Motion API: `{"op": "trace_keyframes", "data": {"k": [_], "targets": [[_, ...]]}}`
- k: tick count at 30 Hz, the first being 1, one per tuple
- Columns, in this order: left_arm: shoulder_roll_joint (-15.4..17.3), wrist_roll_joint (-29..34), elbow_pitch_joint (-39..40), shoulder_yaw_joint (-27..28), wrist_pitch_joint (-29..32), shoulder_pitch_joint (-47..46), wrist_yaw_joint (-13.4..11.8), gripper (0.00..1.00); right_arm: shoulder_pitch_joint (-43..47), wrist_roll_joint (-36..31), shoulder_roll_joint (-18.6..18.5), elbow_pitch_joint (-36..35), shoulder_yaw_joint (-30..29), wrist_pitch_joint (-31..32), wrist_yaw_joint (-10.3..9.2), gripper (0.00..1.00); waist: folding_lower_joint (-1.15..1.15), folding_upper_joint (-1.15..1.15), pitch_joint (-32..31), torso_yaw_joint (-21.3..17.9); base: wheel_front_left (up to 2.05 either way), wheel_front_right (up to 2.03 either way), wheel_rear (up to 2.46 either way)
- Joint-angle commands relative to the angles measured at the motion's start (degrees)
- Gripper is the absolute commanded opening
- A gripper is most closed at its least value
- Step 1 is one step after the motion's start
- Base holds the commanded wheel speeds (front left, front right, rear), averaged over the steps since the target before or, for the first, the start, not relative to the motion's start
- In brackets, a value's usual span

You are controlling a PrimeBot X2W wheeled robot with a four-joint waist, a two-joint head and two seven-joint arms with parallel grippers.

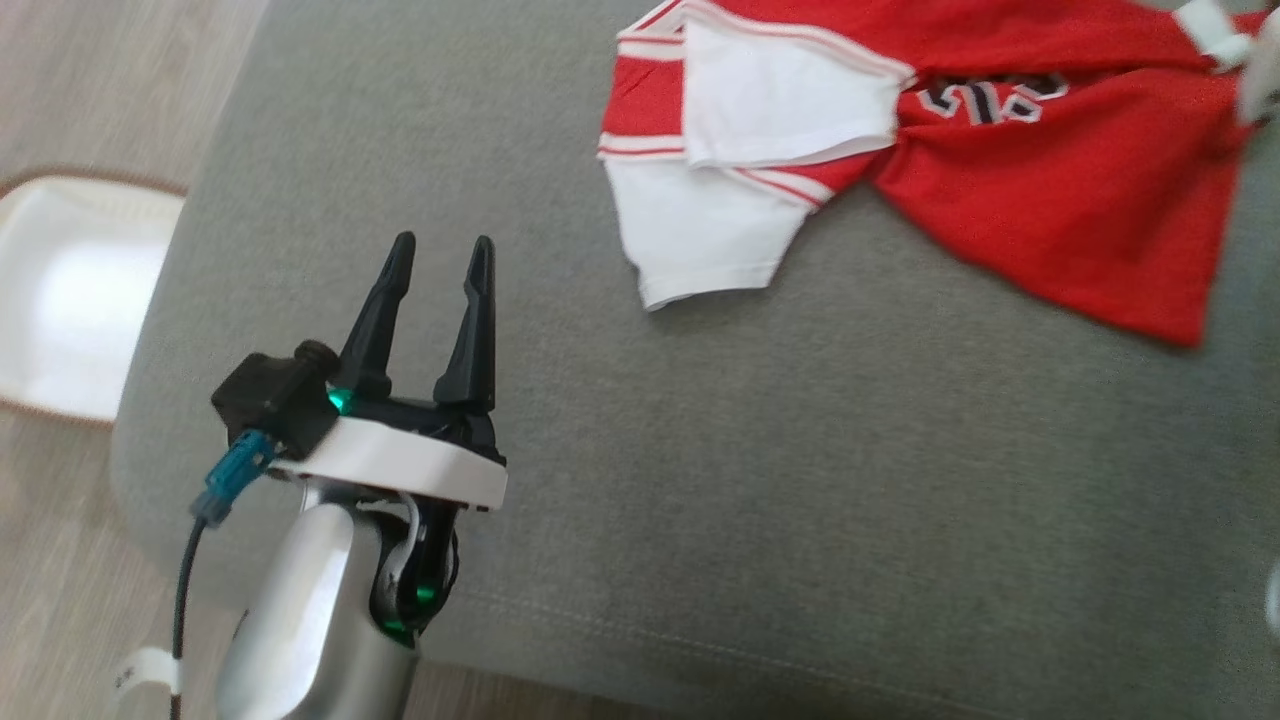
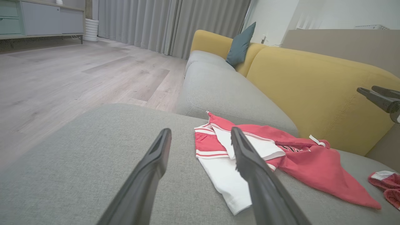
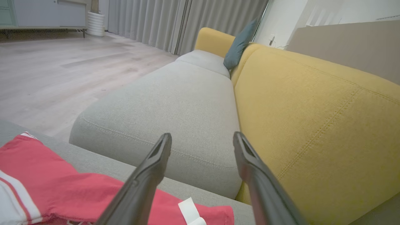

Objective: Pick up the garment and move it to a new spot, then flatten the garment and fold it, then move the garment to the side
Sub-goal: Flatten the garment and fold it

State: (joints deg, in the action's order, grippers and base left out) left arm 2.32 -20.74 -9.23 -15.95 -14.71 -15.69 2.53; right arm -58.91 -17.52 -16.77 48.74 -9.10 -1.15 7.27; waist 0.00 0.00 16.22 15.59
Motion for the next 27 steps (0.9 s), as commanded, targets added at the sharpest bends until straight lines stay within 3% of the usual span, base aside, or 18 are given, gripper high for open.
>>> {"op": "trace_keyframes", "data": {"k": [1, 8, 15, 21, 27], "targets": [[0.6, 0.6, 1.8, 2.0, -0.3, -0.9, -0.2, 1.00, 0.4, 0.5, 0.9, -1.9, 0.7, -0.9, 0.22, 1.00, 0.00, 0.00, -1.7, -1.7, 0.00, 0.00, 0.00], [0.6, 1.4, 1.6, 2.1, -0.3, 1.6, -0.9, 1.00, 11.9, 7.3, 7.4, -7.2, 2.6, -8.4, 0.22, 1.00, 0.00, 0.00, -6.7, -6.0, 0.00, 0.00, 0.00], [0.6, 1.7, 0.3, 1.7, -0.3, 3.4, -1.1, 1.00, 27.0, 12.5, 12.3, -18.8, 4.0, -9.0, 0.22, 1.00, 0.00, 0.00, -8.9, -8.8, 0.00, 0.00, 0.00], [0.6, 1.6, -4.8, 0.5, -0.2, 3.4, -0.8, 1.00, 38.4, 16.1, 13.8, -29.4, 4.1, -7.3, 0.22, 1.00, 0.00, 0.00, -8.5, -10.7, 0.00, 0.00, 0.00], [1.6, 2.6, -11.5, -0.3, 1.7, 0.0, -0.8, 1.00, 42.5, 20.9, 13.9, -37.3, 5.3, -5.1, 0.22, 1.00, 0.00, 0.00, -6.3, -13.3, 0.00, 0.00, 0.00]]}}
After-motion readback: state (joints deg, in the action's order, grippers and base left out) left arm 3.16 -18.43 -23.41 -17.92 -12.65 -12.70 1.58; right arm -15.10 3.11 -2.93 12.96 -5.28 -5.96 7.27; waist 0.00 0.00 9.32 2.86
